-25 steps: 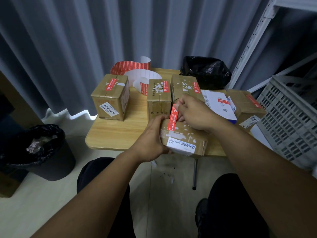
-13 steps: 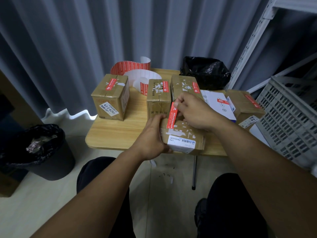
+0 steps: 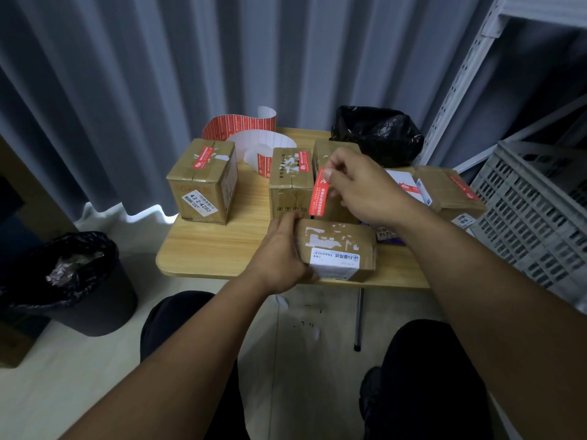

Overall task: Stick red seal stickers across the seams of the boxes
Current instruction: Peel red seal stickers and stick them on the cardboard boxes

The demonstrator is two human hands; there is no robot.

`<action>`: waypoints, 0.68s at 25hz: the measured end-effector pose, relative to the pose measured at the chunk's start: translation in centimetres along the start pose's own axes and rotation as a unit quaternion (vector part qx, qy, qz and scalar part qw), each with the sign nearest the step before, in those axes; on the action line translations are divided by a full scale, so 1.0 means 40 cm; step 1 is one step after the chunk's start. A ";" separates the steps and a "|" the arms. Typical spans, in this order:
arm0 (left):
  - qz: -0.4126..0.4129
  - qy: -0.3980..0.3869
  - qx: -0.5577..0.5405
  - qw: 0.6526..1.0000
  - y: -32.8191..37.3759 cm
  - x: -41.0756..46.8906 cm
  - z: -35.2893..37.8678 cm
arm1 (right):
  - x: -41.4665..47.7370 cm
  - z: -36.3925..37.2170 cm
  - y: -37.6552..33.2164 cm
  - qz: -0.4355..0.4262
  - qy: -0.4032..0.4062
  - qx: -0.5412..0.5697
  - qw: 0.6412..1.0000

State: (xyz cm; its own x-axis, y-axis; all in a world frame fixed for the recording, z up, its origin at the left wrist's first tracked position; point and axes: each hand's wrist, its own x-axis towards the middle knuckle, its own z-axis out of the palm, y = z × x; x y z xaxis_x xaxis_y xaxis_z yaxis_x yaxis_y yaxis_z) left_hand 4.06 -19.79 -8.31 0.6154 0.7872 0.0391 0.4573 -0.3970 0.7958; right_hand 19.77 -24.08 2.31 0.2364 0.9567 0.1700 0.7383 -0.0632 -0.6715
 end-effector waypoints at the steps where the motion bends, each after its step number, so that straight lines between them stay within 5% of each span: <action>1: -0.004 0.002 -0.002 1.000 0.000 -0.001 0.002 | 0.000 -0.005 -0.005 -0.015 0.002 -0.010 1.000; 12: -0.029 0.024 0.003 0.999 0.037 -0.026 -0.023 | -0.034 -0.019 0.015 0.056 0.042 0.071 0.995; 17: -0.066 0.127 -0.198 0.970 0.107 -0.031 -0.057 | -0.039 -0.026 0.011 0.075 0.059 0.114 0.989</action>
State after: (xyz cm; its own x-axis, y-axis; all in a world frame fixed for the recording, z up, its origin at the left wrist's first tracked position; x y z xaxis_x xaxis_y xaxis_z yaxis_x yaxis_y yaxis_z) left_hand 3.79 -21.38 -3.59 0.3677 0.9295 0.0276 0.2083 -0.1113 0.9717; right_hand 20.38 -25.88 2.50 0.4138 0.9010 0.1304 0.5314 -0.1227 -0.8382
